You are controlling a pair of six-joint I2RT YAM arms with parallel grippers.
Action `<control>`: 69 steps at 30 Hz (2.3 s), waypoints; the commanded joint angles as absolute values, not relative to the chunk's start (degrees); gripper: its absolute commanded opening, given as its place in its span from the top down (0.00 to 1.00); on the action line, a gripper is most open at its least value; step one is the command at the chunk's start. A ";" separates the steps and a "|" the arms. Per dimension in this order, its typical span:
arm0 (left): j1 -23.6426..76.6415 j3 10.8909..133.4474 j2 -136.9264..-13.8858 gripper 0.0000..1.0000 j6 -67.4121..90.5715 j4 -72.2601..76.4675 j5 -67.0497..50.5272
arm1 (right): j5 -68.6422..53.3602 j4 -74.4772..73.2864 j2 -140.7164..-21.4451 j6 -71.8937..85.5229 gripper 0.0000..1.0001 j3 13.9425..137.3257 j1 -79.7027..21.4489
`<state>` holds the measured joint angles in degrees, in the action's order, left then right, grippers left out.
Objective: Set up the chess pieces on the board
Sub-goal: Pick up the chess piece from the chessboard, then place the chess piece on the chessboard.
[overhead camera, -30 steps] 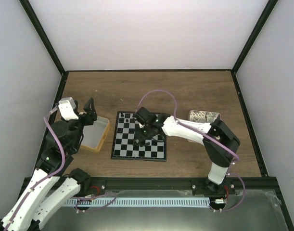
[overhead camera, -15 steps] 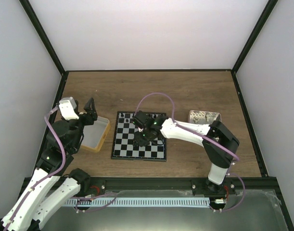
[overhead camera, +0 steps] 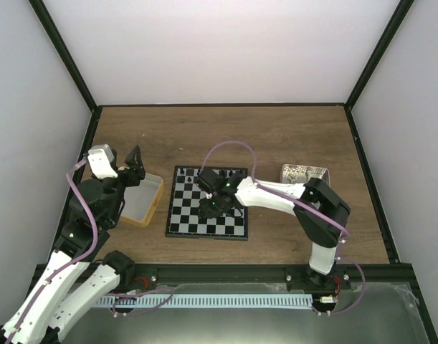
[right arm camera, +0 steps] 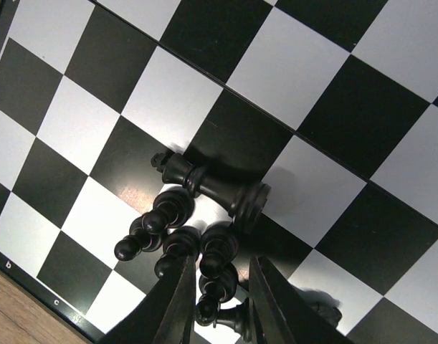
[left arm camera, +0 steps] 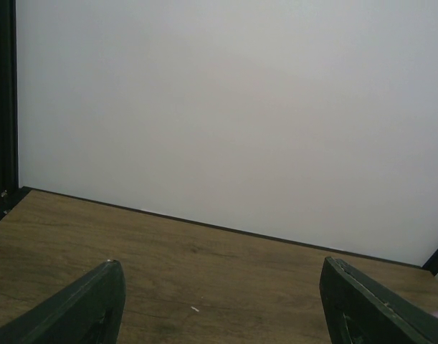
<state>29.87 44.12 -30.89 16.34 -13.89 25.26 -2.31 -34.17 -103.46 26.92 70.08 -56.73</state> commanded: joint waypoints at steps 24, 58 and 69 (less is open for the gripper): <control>29.62 43.81 -30.98 0.24 16.43 -14.32 25.33 | 9.80 -32.99 -101.16 30.94 0.95 69.04 -56.95; 29.53 43.67 -30.41 0.24 16.44 -14.41 25.34 | 10.10 -31.98 -123.14 24.88 0.94 96.28 -51.53; 29.53 43.65 -30.50 0.24 16.46 -14.58 25.39 | 9.05 -33.34 -125.34 24.42 0.89 97.73 -51.13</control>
<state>29.87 44.05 -30.74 16.34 -14.74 25.30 9.02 -31.77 -124.31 24.86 95.59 -51.44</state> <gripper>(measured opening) 0.762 0.108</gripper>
